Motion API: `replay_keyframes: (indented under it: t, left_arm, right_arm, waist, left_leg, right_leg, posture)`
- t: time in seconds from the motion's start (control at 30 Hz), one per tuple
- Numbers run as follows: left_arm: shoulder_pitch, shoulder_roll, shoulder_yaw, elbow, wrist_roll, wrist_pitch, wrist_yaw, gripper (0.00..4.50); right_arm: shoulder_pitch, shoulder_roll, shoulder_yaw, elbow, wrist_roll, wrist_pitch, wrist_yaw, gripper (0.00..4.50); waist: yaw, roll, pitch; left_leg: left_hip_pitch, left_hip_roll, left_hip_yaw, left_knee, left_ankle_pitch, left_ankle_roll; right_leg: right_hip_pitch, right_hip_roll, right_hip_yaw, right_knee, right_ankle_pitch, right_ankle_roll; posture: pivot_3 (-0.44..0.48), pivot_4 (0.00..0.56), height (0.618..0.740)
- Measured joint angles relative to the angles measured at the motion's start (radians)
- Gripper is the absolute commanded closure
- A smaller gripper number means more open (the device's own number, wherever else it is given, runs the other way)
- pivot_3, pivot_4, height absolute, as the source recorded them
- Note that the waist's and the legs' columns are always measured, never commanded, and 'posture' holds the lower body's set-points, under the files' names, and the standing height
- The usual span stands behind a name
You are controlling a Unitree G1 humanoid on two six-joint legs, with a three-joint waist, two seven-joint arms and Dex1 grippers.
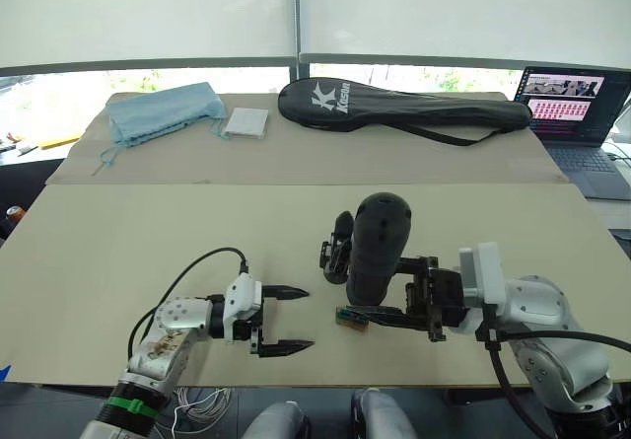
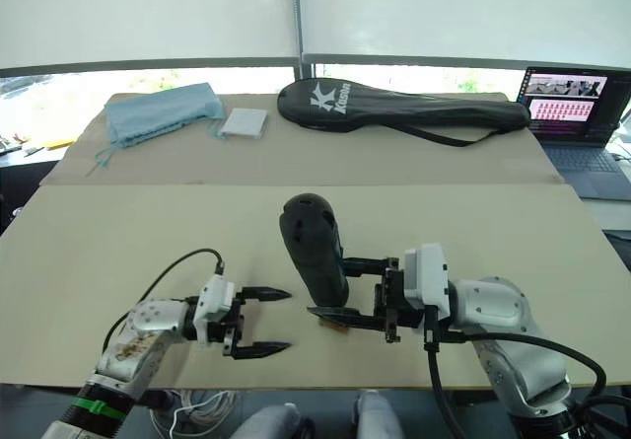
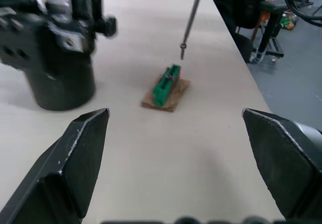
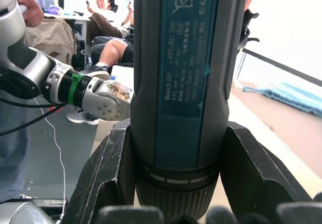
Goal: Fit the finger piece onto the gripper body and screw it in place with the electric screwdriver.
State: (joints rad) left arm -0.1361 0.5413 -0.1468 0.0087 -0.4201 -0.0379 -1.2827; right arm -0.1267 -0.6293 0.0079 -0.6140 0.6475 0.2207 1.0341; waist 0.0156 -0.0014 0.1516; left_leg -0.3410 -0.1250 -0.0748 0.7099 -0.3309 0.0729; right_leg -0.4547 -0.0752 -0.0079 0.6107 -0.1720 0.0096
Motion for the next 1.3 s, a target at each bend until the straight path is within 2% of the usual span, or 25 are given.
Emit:
replay_keyframes:
  t: [0.27, 0.6, 0.93, 1.3]
  left_arm:
    - [-0.016, 0.021, 0.093, -0.059, -0.099, 0.073, 0.005, 0.00]
    - [-0.104, 0.021, 0.130, -0.074, -0.158, 0.161, 0.008, 0.00]
    - [-0.183, 0.005, 0.130, -0.071, -0.166, 0.197, 0.041, 0.00]
    - [-0.230, -0.034, 0.129, -0.028, -0.111, 0.181, 0.085, 0.00]
  right_arm:
    - [-0.047, -0.056, -0.087, -0.025, 0.093, 0.066, -0.051, 2.58]
    - [-0.193, -0.095, -0.185, -0.002, 0.226, 0.147, -0.111, 2.58]
    - [-0.328, -0.081, -0.189, 0.104, 0.268, 0.197, -0.156, 2.58]
    - [-0.462, -0.026, -0.135, 0.213, 0.257, 0.236, -0.170, 2.58]
  waist:
    - [-0.002, -0.001, 0.000]
    - [-0.002, -0.001, 0.001]
    - [-0.004, -0.002, 0.001]
    - [-0.003, -0.002, 0.001]
  left_leg:
    - [-0.001, 0.000, 0.000, 0.000, 0.000, 0.000]
    - [-0.002, 0.000, 0.000, 0.000, 0.000, 0.000]
    - [-0.004, 0.000, 0.000, 0.000, 0.000, 0.000]
    - [-0.005, 0.000, 0.000, 0.001, 0.000, 0.000]
  right_leg:
    - [-0.001, 0.000, -0.001, 0.000, 0.000, 0.000]
    - [-0.002, 0.000, -0.001, 0.000, 0.000, 0.000]
    - [-0.003, 0.000, -0.001, 0.000, 0.001, -0.001]
    - [-0.004, 0.000, -0.001, 0.000, 0.001, -0.001]
  posture:
    - [0.000, 0.150, 0.740]
    - [0.000, 0.150, 0.740]
    - [0.000, 0.150, 0.740]
    - [0.000, 0.150, 0.740]
